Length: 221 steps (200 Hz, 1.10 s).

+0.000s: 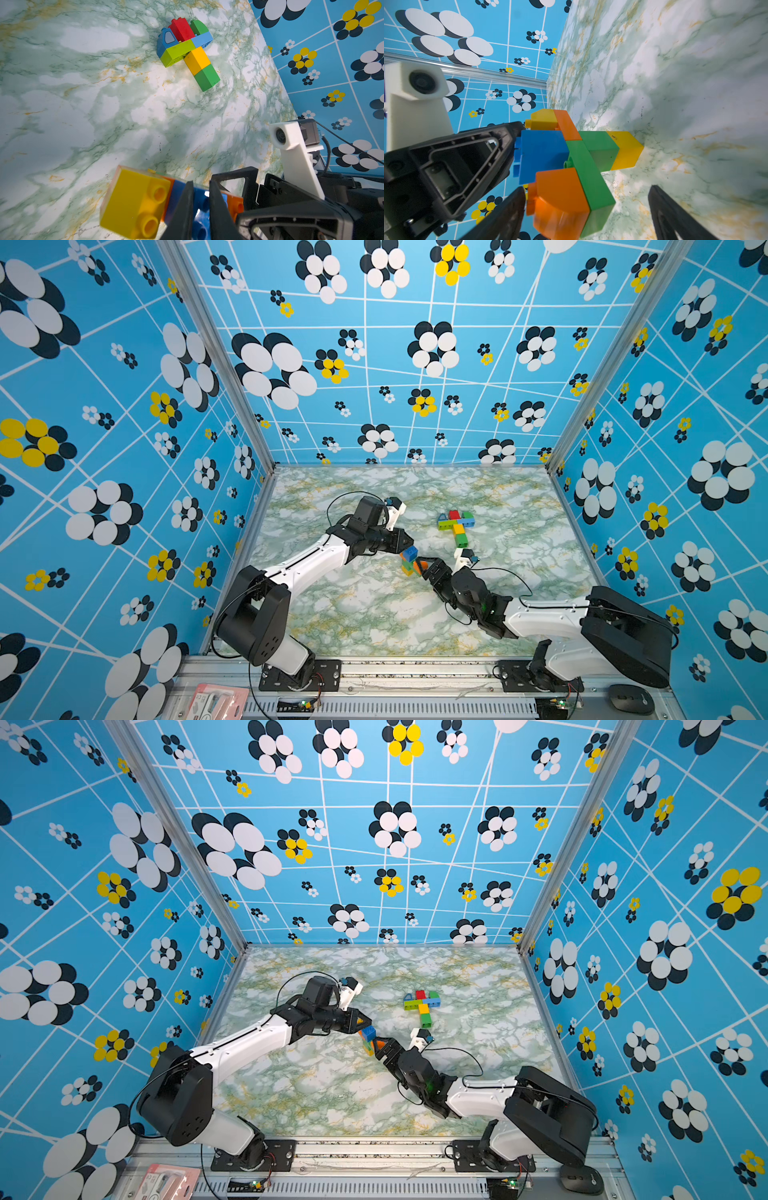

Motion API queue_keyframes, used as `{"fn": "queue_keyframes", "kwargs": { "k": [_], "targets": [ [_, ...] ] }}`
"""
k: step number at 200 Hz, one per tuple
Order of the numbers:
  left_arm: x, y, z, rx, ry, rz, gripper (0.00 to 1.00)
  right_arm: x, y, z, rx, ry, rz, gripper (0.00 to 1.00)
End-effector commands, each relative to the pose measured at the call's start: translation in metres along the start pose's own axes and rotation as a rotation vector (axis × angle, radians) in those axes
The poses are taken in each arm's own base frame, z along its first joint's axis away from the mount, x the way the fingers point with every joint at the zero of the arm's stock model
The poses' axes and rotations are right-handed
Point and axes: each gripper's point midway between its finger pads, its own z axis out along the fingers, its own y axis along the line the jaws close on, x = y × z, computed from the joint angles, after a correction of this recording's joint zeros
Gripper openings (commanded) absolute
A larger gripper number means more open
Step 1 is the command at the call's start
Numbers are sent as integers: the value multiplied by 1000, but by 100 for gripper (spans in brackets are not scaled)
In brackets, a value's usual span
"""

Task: Assemble a fork with lego
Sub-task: Assemble the lego brick with the lego brick.

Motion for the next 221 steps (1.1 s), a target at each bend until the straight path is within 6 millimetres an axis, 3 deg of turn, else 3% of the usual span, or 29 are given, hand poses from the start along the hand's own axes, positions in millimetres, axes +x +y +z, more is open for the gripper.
{"fn": "queue_keyframes", "kwargs": {
  "k": [1, 48, 165, 221],
  "targets": [
    [40, 20, 10, -78, 137, -36, 17, -1, 26, 6, -104, -9, 35, 93],
    [42, 21, 10, -88, 142, -31, 17, -2, 18, 8, -97, -20, 55, 89],
    [41, 21, 10, -92, 142, -28, 17, 4, -11, 11, -23, -10, 83, 65],
    [43, 21, 11, -91, 146, -28, 16, 4, -16, 10, -7, -8, 80, 64]
  ]
}}
